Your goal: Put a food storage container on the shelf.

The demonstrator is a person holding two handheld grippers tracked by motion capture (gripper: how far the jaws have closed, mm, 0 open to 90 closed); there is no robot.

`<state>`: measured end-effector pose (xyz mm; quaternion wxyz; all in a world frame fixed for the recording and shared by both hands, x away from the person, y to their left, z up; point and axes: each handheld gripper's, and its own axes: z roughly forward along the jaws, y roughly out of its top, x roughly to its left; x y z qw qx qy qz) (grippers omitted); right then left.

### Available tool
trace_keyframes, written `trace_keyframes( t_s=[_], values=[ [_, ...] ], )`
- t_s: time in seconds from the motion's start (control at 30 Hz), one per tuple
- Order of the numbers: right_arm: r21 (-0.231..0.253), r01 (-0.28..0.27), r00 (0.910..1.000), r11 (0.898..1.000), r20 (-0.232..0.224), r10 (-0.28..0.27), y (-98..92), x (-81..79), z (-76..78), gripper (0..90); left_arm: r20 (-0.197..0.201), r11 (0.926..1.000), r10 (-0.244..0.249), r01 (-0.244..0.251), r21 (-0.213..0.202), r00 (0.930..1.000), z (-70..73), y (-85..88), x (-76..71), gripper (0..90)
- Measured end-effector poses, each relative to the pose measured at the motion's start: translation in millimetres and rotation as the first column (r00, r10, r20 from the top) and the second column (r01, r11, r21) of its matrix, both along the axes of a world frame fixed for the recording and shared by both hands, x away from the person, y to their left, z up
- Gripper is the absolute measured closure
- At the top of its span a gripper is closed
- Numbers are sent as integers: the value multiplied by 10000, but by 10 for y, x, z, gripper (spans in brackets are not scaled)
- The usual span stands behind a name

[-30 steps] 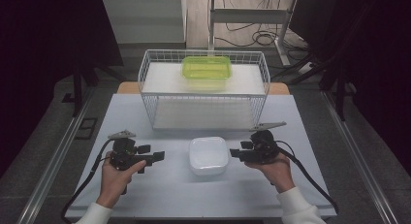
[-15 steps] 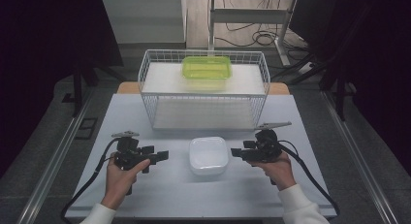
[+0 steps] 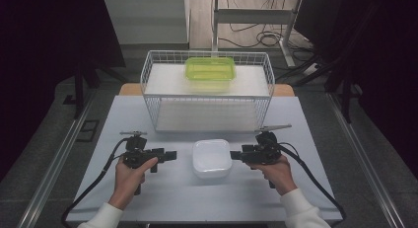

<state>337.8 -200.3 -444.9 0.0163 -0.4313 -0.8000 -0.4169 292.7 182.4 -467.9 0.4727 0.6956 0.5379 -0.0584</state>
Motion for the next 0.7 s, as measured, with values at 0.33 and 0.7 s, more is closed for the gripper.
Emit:
trace_keyframes(
  t_s=[0.33,0.7],
  values=[
    [350,30,9990,9994,-442,-14,34,70,-56,365,-684,9991,-357,339,-271,9970,-86,-200,126,308],
    [351,60,9941,9994,-1082,-22,105,208,-225,398,-1534,9930,-497,324,-1137,9869,-273,-285,295,346]
  ],
)
